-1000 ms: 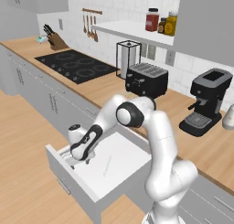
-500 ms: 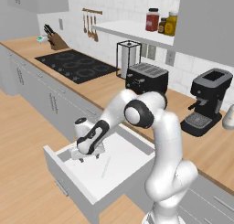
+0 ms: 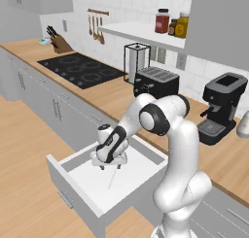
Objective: Take a straw from the drawer in front and place it inside the glass cup on the dining counter.
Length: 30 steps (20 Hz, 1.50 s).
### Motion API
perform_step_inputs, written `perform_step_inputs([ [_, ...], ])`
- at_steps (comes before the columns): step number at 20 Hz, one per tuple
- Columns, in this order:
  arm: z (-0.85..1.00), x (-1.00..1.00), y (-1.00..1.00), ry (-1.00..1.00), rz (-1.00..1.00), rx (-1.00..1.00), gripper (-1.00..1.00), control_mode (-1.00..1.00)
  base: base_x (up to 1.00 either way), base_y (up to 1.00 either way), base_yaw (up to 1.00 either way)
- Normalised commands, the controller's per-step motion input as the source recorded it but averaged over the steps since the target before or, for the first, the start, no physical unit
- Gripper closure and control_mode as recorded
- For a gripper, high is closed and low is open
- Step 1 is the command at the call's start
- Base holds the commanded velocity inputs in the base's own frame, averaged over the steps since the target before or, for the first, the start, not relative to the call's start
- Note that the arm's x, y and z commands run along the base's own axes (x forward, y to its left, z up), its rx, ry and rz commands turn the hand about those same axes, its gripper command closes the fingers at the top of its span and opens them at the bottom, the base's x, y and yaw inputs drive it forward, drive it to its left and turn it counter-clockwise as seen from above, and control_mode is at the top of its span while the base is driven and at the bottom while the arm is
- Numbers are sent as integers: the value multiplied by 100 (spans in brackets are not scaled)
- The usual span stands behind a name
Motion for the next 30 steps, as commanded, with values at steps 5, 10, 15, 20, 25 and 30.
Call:
perform_step_inputs([
  [5, -26, 0, -29, 0, -16, 0, -100, -100, 0, 0, 0],
  [10, -24, 21, -11, 0, -10, 0, -100, -100, 0, 0, 0],
  [15, -14, 32, 0, -1, -5, 0, -100, -100, 0, 0, 0],
  [20, -25, 12, 8, 0, -2, 0, -100, -100, 0, 0, 0],
  [25, -35, 0, 22, 0, -1, 0, -100, -100, 0, 0, 0],
  [30, -39, -24, 5, 0, -3, 0, 100, -100, 0, 0, 0],
])
